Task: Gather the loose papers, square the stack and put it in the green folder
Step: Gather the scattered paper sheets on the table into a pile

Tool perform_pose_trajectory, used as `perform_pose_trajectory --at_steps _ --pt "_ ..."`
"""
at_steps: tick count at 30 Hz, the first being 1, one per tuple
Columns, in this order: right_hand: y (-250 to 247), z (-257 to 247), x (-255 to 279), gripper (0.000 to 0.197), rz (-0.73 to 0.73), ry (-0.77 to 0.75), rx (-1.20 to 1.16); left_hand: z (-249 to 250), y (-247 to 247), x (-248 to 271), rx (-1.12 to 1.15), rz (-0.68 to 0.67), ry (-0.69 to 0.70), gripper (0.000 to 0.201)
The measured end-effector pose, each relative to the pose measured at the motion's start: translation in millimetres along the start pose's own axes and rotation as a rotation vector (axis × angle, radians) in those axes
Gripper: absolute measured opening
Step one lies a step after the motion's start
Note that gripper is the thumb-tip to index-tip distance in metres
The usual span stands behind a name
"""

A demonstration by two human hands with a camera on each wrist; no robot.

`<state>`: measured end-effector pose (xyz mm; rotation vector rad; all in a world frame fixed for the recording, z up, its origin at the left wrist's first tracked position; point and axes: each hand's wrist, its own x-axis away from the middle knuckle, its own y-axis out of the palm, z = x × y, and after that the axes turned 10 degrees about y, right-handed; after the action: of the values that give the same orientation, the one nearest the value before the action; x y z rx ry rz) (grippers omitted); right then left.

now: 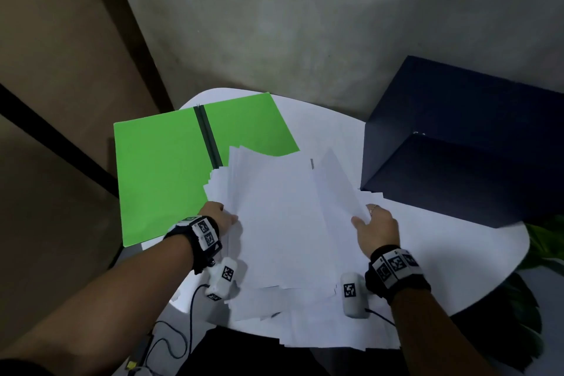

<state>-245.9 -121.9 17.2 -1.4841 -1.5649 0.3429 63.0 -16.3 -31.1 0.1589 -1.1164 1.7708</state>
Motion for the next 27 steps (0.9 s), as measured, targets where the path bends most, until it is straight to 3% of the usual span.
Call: perform_pose_trajectory --at_steps 2,6,10,14,17,21,23,27 --pt "-23 -9 -1 0.035 0.085 -0.028 -0.031 -2 -1 1 0.043 0.005 0.020 0.025" --pt "-80 -40 11 0.012 0.277 -0.200 -0.294 -25 -3 -2 0.236 0.106 -0.009 0.035" --pt "-98 -58 14 0.010 0.223 -0.244 -0.631 -40 -3 4 0.363 0.222 -0.003 0.020" --pt "-40 -43 -12 0.009 0.034 -0.113 -0.549 -40 -13 11 0.112 0.279 0.110 0.040" --pt "18 -27 -22 0.017 -0.059 0.004 -0.370 -38 -24 16 0.133 0.351 0.135 0.032" --pt "77 -19 -18 0.041 -0.202 0.096 -0.093 -34 -22 22 0.164 0.224 0.224 0.032" --pt "92 -22 -17 0.045 -0.187 0.055 -0.016 -31 -16 23 0.153 0.142 0.277 0.030" --pt "100 -39 -11 0.034 0.012 -0.176 0.032 -30 -7 18 0.170 0.151 0.234 0.031"
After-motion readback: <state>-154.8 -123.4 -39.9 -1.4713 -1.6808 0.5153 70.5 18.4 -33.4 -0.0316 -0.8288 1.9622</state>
